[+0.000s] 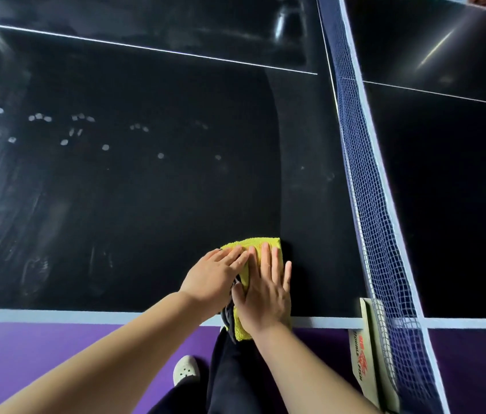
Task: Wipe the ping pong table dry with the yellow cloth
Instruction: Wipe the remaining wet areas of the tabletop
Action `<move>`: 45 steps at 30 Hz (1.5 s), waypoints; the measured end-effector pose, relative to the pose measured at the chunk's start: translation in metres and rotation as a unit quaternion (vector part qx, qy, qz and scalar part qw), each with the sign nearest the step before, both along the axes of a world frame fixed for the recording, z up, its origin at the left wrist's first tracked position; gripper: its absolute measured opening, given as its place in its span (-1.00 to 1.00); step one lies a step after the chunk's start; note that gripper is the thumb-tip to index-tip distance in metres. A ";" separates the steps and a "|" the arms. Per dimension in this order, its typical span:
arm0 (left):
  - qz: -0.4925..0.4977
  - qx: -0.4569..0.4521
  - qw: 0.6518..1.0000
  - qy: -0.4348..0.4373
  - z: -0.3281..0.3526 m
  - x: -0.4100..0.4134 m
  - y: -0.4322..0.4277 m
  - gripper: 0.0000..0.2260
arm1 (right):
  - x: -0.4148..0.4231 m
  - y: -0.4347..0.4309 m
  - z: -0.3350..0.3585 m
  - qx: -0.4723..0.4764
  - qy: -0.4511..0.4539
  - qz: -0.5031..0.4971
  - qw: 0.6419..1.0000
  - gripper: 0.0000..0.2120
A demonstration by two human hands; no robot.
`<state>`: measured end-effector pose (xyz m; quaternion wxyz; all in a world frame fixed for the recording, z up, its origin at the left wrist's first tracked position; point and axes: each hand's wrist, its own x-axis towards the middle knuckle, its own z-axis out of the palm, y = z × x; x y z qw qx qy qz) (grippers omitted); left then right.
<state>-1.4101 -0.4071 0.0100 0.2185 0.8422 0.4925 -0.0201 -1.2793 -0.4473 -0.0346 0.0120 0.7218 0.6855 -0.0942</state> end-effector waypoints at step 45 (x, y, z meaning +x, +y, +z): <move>0.150 -0.100 0.929 0.324 -0.011 0.072 0.381 -0.06 | 0.074 0.606 -0.005 0.029 0.036 0.019 0.999 -0.48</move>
